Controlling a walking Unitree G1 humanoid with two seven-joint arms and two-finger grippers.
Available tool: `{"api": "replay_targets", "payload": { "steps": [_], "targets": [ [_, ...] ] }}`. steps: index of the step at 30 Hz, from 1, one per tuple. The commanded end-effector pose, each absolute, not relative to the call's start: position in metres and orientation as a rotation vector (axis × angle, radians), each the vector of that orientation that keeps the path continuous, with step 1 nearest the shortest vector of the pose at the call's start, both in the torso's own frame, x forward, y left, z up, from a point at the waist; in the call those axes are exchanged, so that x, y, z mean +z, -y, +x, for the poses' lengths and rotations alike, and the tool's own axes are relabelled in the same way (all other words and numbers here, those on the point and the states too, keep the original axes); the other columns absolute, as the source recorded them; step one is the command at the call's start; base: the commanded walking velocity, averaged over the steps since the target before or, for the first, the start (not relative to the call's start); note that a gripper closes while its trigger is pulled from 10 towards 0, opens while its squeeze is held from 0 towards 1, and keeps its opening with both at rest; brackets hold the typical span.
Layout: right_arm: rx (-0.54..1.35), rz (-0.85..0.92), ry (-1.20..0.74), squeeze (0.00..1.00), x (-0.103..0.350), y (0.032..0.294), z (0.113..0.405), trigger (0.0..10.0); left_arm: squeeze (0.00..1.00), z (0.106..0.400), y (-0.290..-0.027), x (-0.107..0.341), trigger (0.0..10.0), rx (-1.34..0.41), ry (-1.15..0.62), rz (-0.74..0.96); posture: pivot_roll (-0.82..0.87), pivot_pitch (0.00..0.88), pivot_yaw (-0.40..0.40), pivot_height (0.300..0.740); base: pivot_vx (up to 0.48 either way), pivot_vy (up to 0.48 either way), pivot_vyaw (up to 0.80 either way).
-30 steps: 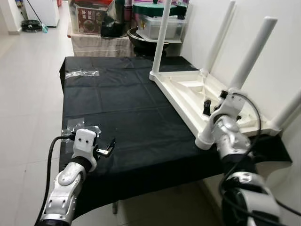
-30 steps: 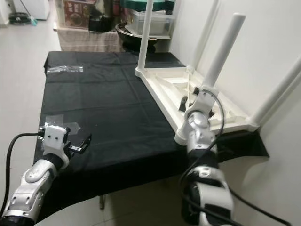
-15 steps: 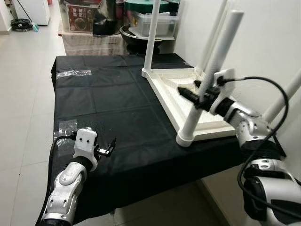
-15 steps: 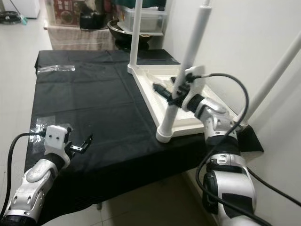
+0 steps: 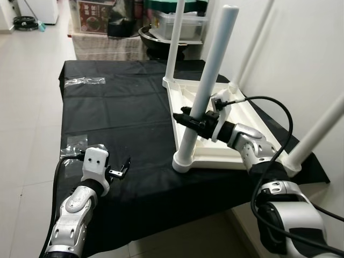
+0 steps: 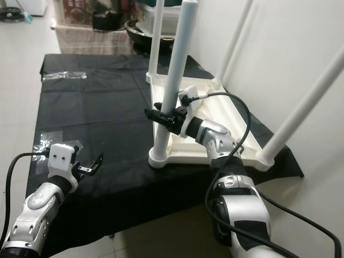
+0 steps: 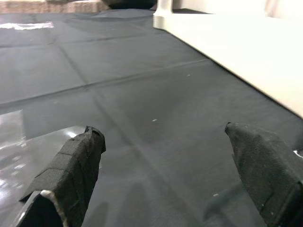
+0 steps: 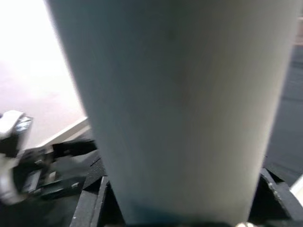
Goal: Building children table
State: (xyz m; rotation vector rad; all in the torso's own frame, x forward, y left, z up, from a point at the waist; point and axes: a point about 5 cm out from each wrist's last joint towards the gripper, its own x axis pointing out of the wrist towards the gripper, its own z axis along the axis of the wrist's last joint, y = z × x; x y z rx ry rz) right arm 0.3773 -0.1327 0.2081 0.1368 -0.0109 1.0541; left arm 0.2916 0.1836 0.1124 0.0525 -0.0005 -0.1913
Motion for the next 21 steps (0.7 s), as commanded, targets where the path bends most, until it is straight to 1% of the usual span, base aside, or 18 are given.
{"api": "replay_targets", "payload": {
  "steps": [1,5,6,7,8,9,10,11,12,13,14,15,16,17,18,19,20,21],
  "targets": [
    [1.121,0.183,-0.026,0.0,0.196,0.132,0.371,0.0,0.0,0.291,-0.181,0.112,10.0,-0.202,-0.005,0.059,0.09,0.0,-0.159,0.74,0.0,0.0,0.0],
    [1.148,0.203,-0.022,0.0,0.19,0.135,0.366,0.0,0.0,0.293,-0.178,0.112,10.0,-0.213,-0.002,0.055,0.08,0.0,-0.148,0.74,0.0,0.0,0.0],
    [1.08,0.204,-0.033,0.0,0.187,0.138,0.369,0.0,0.0,0.294,-0.177,0.113,10.0,-0.217,-0.001,0.055,0.08,0.0,-0.148,0.74,0.0,0.0,0.0],
    [0.973,0.184,-0.053,0.0,0.182,0.142,0.374,0.0,0.0,0.294,-0.177,0.113,10.0,-0.219,-0.001,0.055,0.08,0.0,-0.148,0.74,0.0,0.0,0.0],
    [0.973,0.184,-0.053,0.0,0.182,0.142,0.374,0.0,0.0,0.294,-0.177,0.113,10.0,-0.219,-0.001,0.055,0.08,0.0,-0.148,0.74,0.0,0.0,0.0],
    [0.863,0.162,-0.077,0.0,0.178,0.145,0.378,0.0,0.0,0.294,-0.177,0.113,10.0,-0.219,-0.002,0.055,0.07,0.0,-0.144,0.74,0.0,0.0,0.0],
    [0.863,0.162,-0.077,0.0,0.178,0.145,0.378,0.0,0.0,0.294,-0.177,0.113,10.0,-0.219,-0.002,0.055,0.07,0.0,-0.144,0.74,0.0,0.0,0.0],
    [0.651,0.101,-0.155,0.0,0.165,0.155,0.385,0.0,0.0,0.294,-0.178,0.112,10.0,-0.219,-0.004,0.055,0.07,0.0,-0.144,0.74,0.0,0.0,0.0],
    [0.4,0.028,-0.259,0.0,0.148,0.173,0.388,0.0,0.0,0.294,-0.177,0.112,10.0,-0.22,-0.006,0.054,0.06,0.0,-0.136,0.74,0.0,0.0,0.0],
    [0.4,0.028,-0.259,0.0,0.148,0.173,0.388,0.0,0.0,0.294,-0.177,0.112,10.0,-0.22,-0.006,0.054,0.06,0.0,-0.136,0.74,0.0,0.0,0.0],
    [0.195,-0.032,-0.334,0.0,0.134,0.193,0.385,0.0,0.0,0.293,-0.176,0.111,10.0,-0.221,-0.007,0.053,0.06,0.0,-0.136,0.74,0.0,0.0,0.0],
    [-0.03,-0.063,-0.401,0.0,0.119,0.218,0.378,0.0,0.0,0.293,-0.175,0.11,10.0,-0.223,-0.008,0.052,0.06,0.0,-0.134,0.74,0.0,0.0,0.0],
    [-0.03,-0.063,-0.401,0.0,0.119,0.218,0.378,0.0,0.0,0.293,-0.175,0.11,10.0,-0.223,-0.008,0.052,0.06,0.0,-0.134,0.74,0.0,0.0,0.0],
    [-0.229,-0.087,-0.449,0.0,0.106,0.243,0.367,0.0,0.0,0.293,-0.175,0.11,10.0,-0.224,-0.009,0.051,0.06,0.0,-0.135,0.74,0.0,0.0,0.0],
    [-0.342,-0.098,-0.473,0.0,0.1,0.259,0.358,0.0,0.0,0.294,-0.174,0.11,10.0,-0.225,-0.009,0.05,0.06,0.0,-0.135,0.74,0.0,0.0,0.0],
    [-0.342,-0.098,-0.473,0.0,0.1,0.259,0.358,0.0,0.0,0.294,-0.174,0.11,10.0,-0.225,-0.009,0.05,0.06,0.0,-0.135,0.74,0.0,0.0,0.0],
    [-0.459,-0.096,-0.499,0.0,0.093,0.274,0.348,0.0,0.0,0.294,-0.175,0.11,10.0,-0.224,-0.009,0.05,0.06,0.0,-0.133,0.74,0.0,0.0,0.0],
    [-0.533,-0.094,-0.511,0.0,0.089,0.282,0.341,0.0,0.0,0.294,-0.175,0.111,10.0,-0.223,-0.008,0.05,0.05,0.0,-0.13,0.74,0.0,0.0,0.0]
  ]
}}
